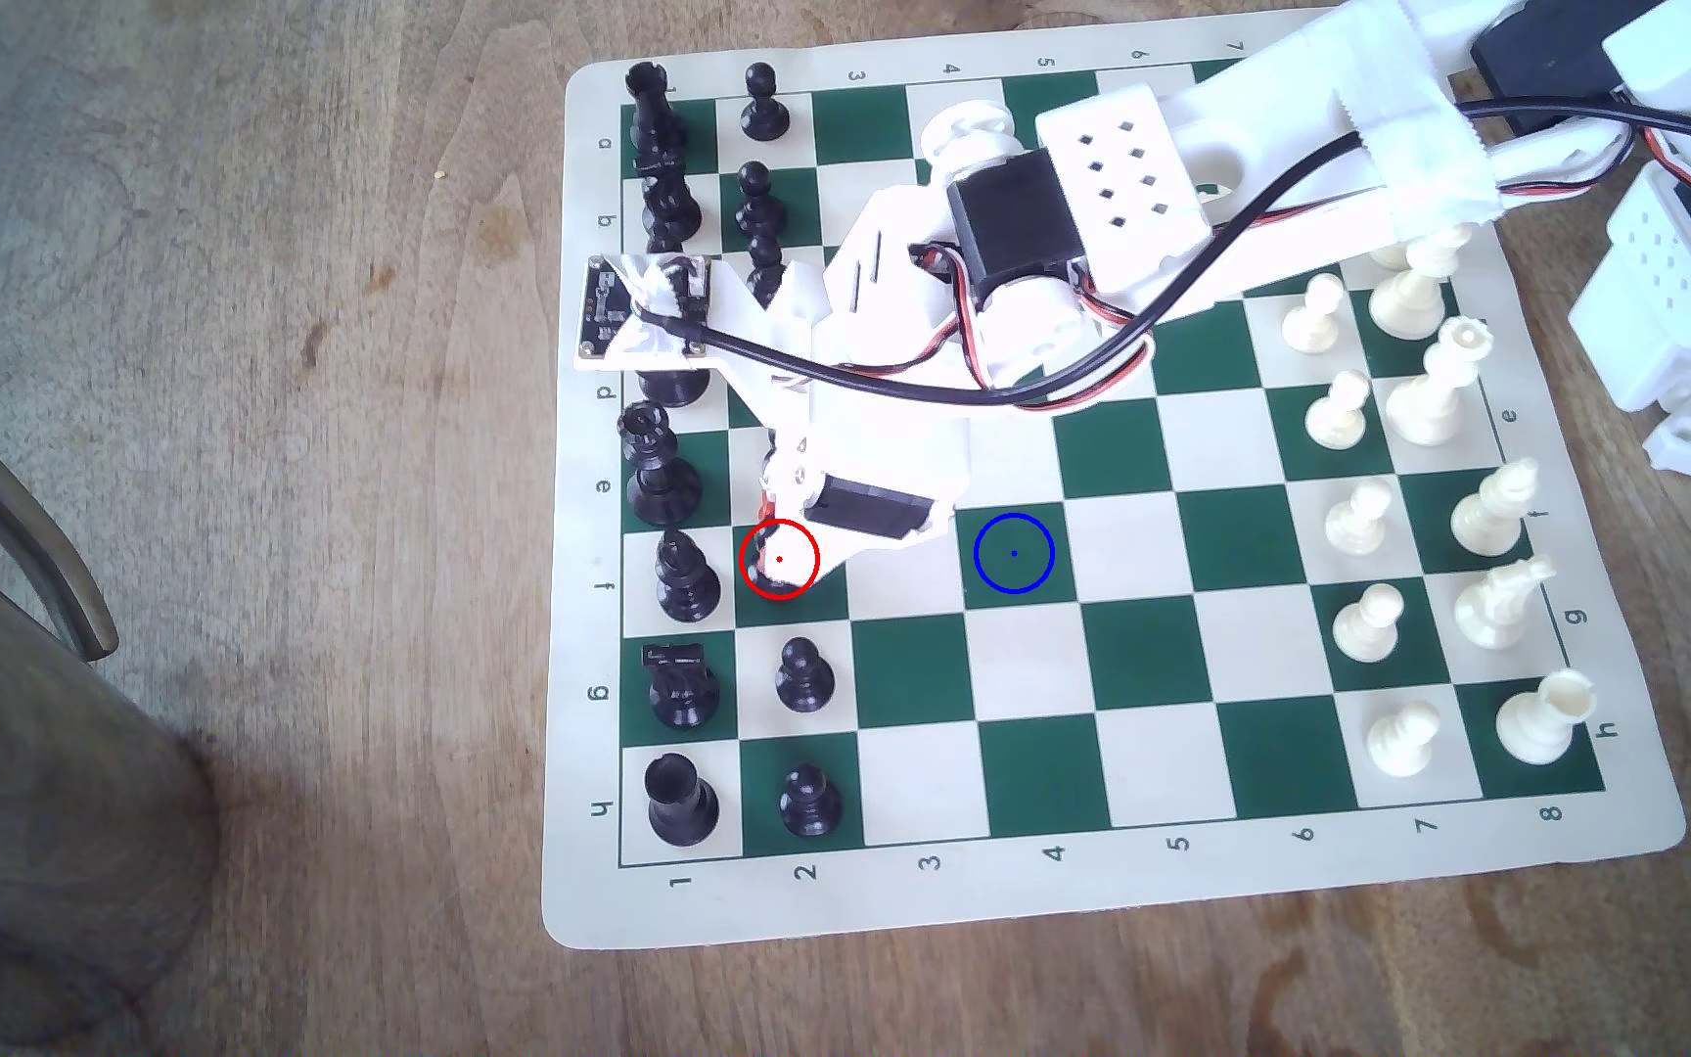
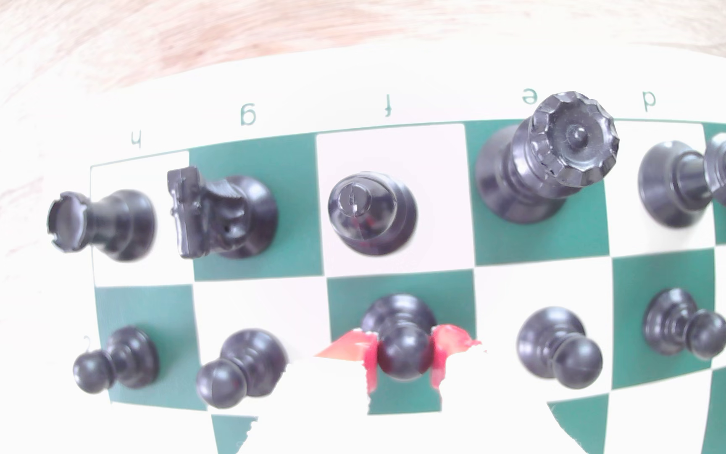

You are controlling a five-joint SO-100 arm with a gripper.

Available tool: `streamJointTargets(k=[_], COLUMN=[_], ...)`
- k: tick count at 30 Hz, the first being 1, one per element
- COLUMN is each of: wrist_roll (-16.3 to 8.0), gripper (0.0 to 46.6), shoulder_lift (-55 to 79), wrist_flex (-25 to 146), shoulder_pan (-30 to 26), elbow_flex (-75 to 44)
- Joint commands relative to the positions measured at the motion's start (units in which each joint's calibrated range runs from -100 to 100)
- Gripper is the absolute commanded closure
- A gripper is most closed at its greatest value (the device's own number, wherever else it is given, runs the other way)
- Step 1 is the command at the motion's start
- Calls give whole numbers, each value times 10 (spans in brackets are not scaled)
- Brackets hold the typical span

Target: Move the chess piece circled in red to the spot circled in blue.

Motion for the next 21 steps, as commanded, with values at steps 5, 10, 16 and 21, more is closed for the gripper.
streamJointTargets(k=[5,10,16,21], wrist_roll=[5,9,9,12], gripper=[464,464,464,464], shoulder_lift=[-55,-150,-272,-401], wrist_flex=[2,56,105,63], shoulder_pan=[4,4,-8,4], elbow_flex=[-14,-24,27,238])
